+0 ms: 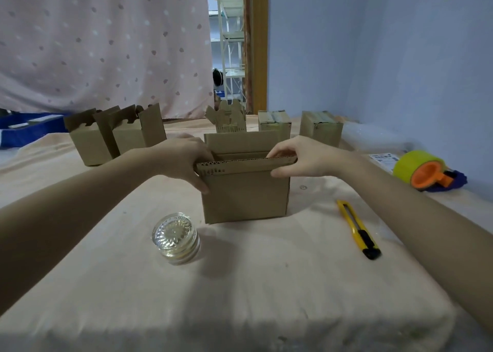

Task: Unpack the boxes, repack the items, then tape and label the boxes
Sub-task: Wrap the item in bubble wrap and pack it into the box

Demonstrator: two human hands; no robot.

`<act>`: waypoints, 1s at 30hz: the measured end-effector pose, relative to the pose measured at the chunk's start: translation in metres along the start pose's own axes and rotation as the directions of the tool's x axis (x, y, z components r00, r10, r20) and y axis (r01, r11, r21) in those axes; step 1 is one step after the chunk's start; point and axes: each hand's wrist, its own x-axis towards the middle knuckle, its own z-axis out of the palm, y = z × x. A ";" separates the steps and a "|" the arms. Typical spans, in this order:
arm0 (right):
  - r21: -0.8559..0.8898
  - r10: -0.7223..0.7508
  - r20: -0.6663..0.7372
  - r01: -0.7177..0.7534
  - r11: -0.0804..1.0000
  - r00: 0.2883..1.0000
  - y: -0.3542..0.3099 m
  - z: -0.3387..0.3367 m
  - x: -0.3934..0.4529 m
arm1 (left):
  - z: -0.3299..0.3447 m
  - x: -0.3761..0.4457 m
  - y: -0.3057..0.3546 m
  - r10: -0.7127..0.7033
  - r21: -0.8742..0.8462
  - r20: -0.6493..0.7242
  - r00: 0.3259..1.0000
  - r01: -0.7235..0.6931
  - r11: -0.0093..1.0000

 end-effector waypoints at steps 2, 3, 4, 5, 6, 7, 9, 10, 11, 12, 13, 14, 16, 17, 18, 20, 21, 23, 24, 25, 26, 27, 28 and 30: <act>0.041 -0.018 -0.008 0.018 0.999 1.000 -0.001 -0.002 -0.005 | -0.003 -0.006 0.001 -0.025 0.018 -0.074 0.997 0.026 0.999; 0.047 -0.021 -0.014 0.022 0.999 1.000 -0.002 -0.004 -0.009 | -0.007 -0.009 0.002 -0.050 0.003 -0.101 0.994 0.050 0.999; 0.051 -0.020 -0.025 0.021 0.998 0.999 -0.002 -0.007 -0.014 | -0.012 -0.012 0.003 -0.080 -0.021 -0.109 0.991 0.079 0.997; 0.065 -0.013 -0.046 0.016 0.998 0.999 -0.002 -0.010 -0.020 | -0.017 -0.016 0.006 -0.117 -0.045 -0.093 0.989 0.113 0.993; 0.082 -0.007 -0.078 0.013 0.997 0.997 -0.001 -0.014 -0.028 | -0.023 -0.021 0.012 -0.158 -0.082 -0.065 0.985 0.152 0.985; 0.100 0.002 -0.123 0.011 0.995 0.992 0.001 -0.018 -0.036 | -0.029 -0.027 0.019 -0.200 -0.155 -0.033 0.979 0.193 0.969; 0.132 0.039 -0.223 -0.009 0.991 0.974 0.008 -0.025 -0.056 | -0.045 -0.040 0.044 -0.243 -0.398 -0.037 0.969 0.209 0.893; 0.150 0.073 -0.262 -0.034 0.988 0.962 0.014 -0.028 -0.066 | -0.052 -0.044 0.060 -0.227 -0.499 -0.096 0.969 0.151 0.854; 0.180 0.110 -0.288 -0.059 0.982 0.951 0.020 -0.030 -0.077 | -0.056 -0.045 0.078 -0.197 -0.532 -0.193 0.961 0.067 0.844; 0.191 0.152 -0.298 -0.097 0.977 0.942 0.029 -0.031 -0.087 | -0.058 -0.041 0.098 -0.161 -0.511 -0.301 0.940 -0.017 0.860; 0.181 0.200 -0.296 -0.151 0.972 0.934 0.041 -0.032 -0.096 | -0.058 -0.034 0.118 -0.114 -0.468 -0.398 0.910 -0.094 0.879; 0.139 0.251 -0.277 -0.220 0.966 0.927 0.054 -0.033 -0.106 | -0.056 -0.024 0.138 -0.071 -0.430 -0.455 0.887 -0.149 0.890; 0.027 0.353 -0.222 -0.356 0.934 0.909 0.079 -0.034 -0.126 | -0.046 -0.001 0.180 -0.004 -0.398 -0.454 0.891 -0.199 0.895; -0.010 0.403 -0.201 -0.413 0.911 0.893 0.089 -0.032 -0.138 | -0.038 0.013 0.200 0.018 -0.403 -0.409 0.912 -0.199 0.894; -0.040 0.454 -0.181 -0.468 0.883 0.872 0.097 -0.030 -0.149 | -0.029 0.028 0.218 0.027 -0.411 -0.347 0.938 -0.178 0.894; -0.117 0.526 -0.156 -0.544 0.831 0.836 0.111 -0.024 -0.170 | -0.013 0.056 0.250 0.022 -0.429 -0.203 0.979 -0.109 0.897; -0.162 0.554 -0.158 -0.575 0.802 0.817 0.118 -0.020 -0.179 | -0.006 0.068 0.263 0.014 -0.442 -0.147 0.989 -0.078 0.894; -0.241 0.604 -0.189 -0.633 0.735 0.774 0.133 -0.014 -0.194 | 0.001 0.091 0.283 -0.005 -0.474 -0.072 0.997 -0.029 0.880; -0.271 0.622 -0.202 -0.654 0.707 0.756 0.138 -0.011 -0.201 | 0.003 0.100 0.292 -0.012 -0.482 -0.054 0.998 -0.015 0.876; -0.295 0.636 -0.213 -0.669 0.682 0.742 0.143 -0.008 -0.207 | 0.005 0.109 0.301 -0.016 -0.482 -0.046 0.999 -0.008 0.876; -0.314 0.653 -0.213 -0.684 0.659 0.727 0.147 -0.005 -0.212 | 0.007 0.116 0.309 -0.020 -0.477 -0.046 0.999 -0.005 0.879; -0.326 0.666 -0.210 -0.693 0.643 0.716 0.150 -0.002 -0.216 | 0.008 0.122 0.317 -0.022 -0.469 -0.051 0.998 -0.005 0.883; -0.327 0.677 -0.207 -0.702 0.632 0.706 0.154 0.001 -0.219 | 0.009 0.127 0.325 -0.022 -0.461 -0.056 0.998 -0.006 0.887; -0.315 0.687 -0.211 -0.714 0.626 0.696 0.159 0.008 -0.225 | 0.011 0.137 0.339 -0.016 -0.449 -0.054 0.998 -0.010 0.894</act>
